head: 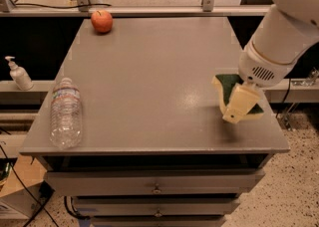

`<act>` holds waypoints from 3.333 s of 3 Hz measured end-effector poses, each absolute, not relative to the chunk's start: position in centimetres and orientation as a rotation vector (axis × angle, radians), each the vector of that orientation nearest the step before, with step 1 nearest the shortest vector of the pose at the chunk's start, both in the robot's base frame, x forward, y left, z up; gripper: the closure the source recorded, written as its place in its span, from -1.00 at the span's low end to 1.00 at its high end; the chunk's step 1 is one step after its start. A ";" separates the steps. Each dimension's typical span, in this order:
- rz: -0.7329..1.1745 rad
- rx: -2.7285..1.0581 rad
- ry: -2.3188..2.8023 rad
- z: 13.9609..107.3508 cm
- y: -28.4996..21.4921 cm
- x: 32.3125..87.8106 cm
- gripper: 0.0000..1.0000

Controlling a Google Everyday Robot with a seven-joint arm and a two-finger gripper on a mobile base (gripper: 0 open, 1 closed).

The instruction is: Move sponge near apple

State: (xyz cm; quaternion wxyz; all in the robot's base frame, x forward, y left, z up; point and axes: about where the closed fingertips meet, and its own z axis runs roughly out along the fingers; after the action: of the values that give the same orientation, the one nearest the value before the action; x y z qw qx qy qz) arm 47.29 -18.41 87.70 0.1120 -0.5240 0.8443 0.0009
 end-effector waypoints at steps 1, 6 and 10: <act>0.001 -1.540 2.475 87.7 -18.4 47.3 1.00; 0.306 -1.455 2.122 88.2 -8.6 60.0 1.00; 0.348 -1.093 1.875 88.4 0.3 76.4 1.00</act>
Offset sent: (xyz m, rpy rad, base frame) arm 0.0071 -0.0018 -0.0129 0.0240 0.0284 -0.0514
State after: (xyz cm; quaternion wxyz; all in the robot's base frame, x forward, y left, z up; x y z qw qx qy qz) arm 76.39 0.31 88.44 0.4545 -0.4431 0.7598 0.1411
